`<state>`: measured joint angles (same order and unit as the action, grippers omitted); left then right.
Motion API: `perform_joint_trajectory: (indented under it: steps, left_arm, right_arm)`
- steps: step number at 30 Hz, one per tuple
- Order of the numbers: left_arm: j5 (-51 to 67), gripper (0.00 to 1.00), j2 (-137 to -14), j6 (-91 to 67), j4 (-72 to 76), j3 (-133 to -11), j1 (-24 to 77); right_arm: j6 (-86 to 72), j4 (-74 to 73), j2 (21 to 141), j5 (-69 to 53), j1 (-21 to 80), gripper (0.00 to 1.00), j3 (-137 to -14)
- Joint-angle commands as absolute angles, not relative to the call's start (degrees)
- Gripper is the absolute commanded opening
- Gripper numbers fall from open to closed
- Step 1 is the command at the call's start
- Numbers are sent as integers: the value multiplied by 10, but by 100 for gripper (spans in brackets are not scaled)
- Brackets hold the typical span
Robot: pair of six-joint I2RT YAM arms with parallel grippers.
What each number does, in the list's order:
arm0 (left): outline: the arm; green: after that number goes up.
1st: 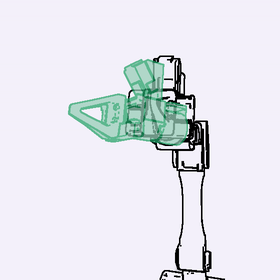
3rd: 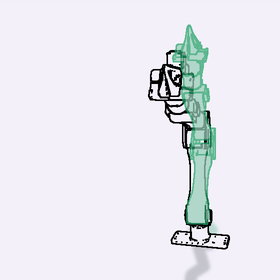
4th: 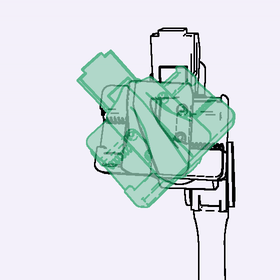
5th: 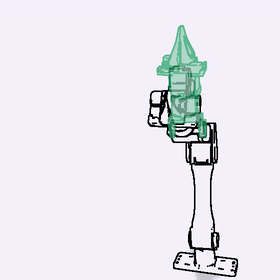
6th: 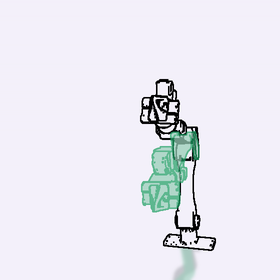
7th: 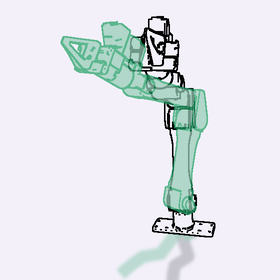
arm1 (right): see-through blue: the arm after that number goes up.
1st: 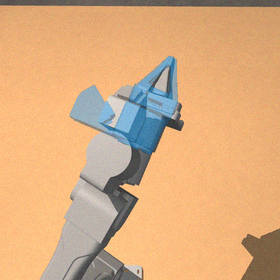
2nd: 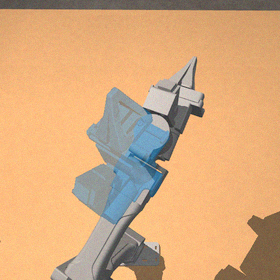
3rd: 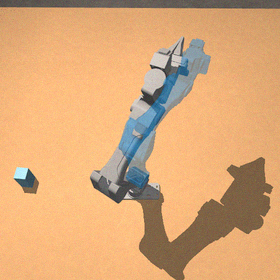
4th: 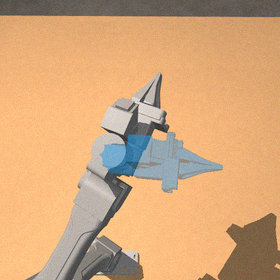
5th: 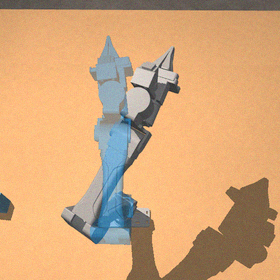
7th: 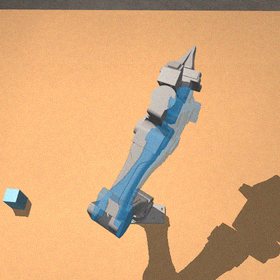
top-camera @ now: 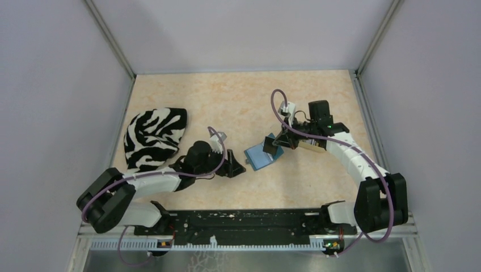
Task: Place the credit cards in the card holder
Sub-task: Insert the credit card into the card holder.
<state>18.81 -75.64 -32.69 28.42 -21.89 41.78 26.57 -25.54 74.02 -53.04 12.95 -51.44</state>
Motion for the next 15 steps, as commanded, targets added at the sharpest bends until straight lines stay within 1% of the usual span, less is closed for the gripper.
perform_joint_trajectory:
  steps: [1,4,6,7,9,10,13,15]
  left_arm:
    - [-47,82,-752,-376,130,-304,489]
    - [-145,90,-779,-390,45,-361,519]
    - [-209,91,-813,-429,-23,-406,534]
    - [-233,89,-833,-451,-57,-431,540]
    - [-278,80,-874,-499,-129,-481,548]
    - [-284,77,-896,-508,-154,-506,552]
    - [-278,65,-945,-513,-193,-564,559]
    - [-271,60,-967,-509,-198,-588,564]
  right_arm:
    - [247,-224,722,-528,123,0,-523]
    - [243,-222,722,-527,121,0,-522]
    - [242,-221,722,-527,122,0,-522]
    - [240,-221,722,-527,121,0,-523]
    - [241,-221,722,-526,120,0,-522]
    - [240,-220,721,-525,120,0,-522]
    - [239,-219,721,-525,117,0,-522]
    - [238,-219,721,-526,116,0,-522]
